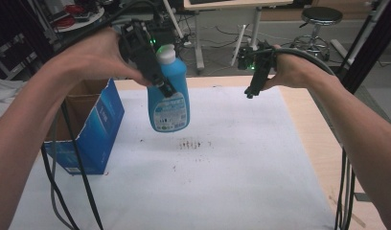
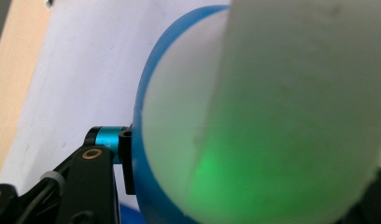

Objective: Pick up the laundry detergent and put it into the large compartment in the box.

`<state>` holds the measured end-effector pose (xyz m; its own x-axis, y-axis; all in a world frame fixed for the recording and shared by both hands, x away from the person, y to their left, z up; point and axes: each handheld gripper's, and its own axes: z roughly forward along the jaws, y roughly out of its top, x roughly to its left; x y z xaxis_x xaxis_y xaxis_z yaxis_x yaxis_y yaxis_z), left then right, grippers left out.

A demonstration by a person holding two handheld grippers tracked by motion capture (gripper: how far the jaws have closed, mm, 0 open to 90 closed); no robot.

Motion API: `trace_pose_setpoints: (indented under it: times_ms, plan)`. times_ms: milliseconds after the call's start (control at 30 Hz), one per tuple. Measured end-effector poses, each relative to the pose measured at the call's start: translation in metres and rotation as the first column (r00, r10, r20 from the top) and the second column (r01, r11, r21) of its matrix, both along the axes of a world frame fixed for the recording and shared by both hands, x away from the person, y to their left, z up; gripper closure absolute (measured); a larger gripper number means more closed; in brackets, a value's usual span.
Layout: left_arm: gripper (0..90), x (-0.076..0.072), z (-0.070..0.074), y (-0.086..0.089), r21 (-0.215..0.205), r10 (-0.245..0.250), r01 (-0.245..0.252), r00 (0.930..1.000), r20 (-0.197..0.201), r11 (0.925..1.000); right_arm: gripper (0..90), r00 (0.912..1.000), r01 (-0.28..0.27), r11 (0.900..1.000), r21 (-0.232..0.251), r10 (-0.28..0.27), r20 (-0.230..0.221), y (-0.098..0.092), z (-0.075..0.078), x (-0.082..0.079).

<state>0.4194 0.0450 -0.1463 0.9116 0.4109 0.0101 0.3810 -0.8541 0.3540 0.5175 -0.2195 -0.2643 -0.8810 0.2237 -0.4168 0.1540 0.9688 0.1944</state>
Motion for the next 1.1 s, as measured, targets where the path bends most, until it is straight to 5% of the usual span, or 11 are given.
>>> trace_pose_setpoints:
  times_ms: [200, 400, 433, 467, 533, 600, 633, 667, 833, 900, 1100]
  plan:
    - [40.3, 0.005, 0.023, 0.032, 0.023, 0.186, -0.186, 0.9821, 0.031, 0.9822, 3.9, 1.0, -0.002, 1.0, -0.006, 0.002, -0.005, 0.001, -0.001, -0.001]
    - [40.4, 0.01, 0.038, 0.072, -0.013, 0.364, -0.364, 0.9308, 0.034, 0.9314, 3.9, 0.9999, -0.015, 1.0, -0.007, 0.015, -0.006, 0.003, -0.002, 0.0]
    - [40.4, 0.01, 0.038, 0.072, -0.013, 0.364, -0.364, 0.9308, 0.034, 0.9314, 3.9, 0.9999, -0.01, 1.0, -0.005, 0.01, -0.005, 0.004, -0.003, -0.001]
    - [40.4, 0.012, 0.039, 0.083, -0.008, 0.413, -0.413, 0.9099, 0.038, 0.9106, 3.9, 0.9998, -0.016, 1.0, -0.008, 0.016, -0.007, 0.005, -0.003, 0.0]
    - [40.4, 0.013, 0.04, 0.094, -0.005, 0.461, -0.461, 0.8863, 0.044, 0.8872, 3.9, 0.9998, -0.015, 1.0, -0.011, 0.015, -0.014, 0.006, -0.004, -0.001]
    - [40.4, 0.013, 0.04, 0.098, -0.004, 0.475, -0.475, 0.8788, 0.046, 0.8798, 3.9, 0.9998, -0.018, 1.0, -0.011, 0.018, -0.013, 0.007, -0.004, -0.001]
    - [40.4, 0.014, 0.04, 0.105, 0.005, 0.501, -0.502, 0.864, 0.045, 0.8648, 3.9, 0.9997, -0.022, 1.0, -0.012, 0.022, -0.011, 0.007, -0.004, -0.001]
    - [40.5, 0.014, 0.04, 0.111, 0.012, 0.511, -0.512, 0.8586, 0.044, 0.8591, 3.9, 0.9998, -0.015, 1.0, -0.012, 0.015, -0.015, 0.008, -0.005, -0.001]
    - [40.4, 0.014, 0.042, 0.128, 0.019, 0.543, -0.544, 0.8383, 0.047, 0.8386, 3.9, 0.9998, -0.013, 1.0, -0.015, 0.013, -0.017, 0.009, -0.006, -0.001]
    - [40.5, 0.012, 0.046, 0.142, 0.014, 0.568, -0.569, 0.8216, 0.051, 0.8221, 3.9, 0.9997, -0.016, 1.0, -0.021, 0.016, -0.019, 0.009, -0.007, -0.001]
    - [40.5, 0.009, 0.052, 0.165, 0.012, 0.599, -0.6, 0.7985, 0.065, 0.7996, 3.9, 0.9997, -0.012, 1.0, -0.022, 0.012, -0.021, 0.01, -0.008, 0.0]
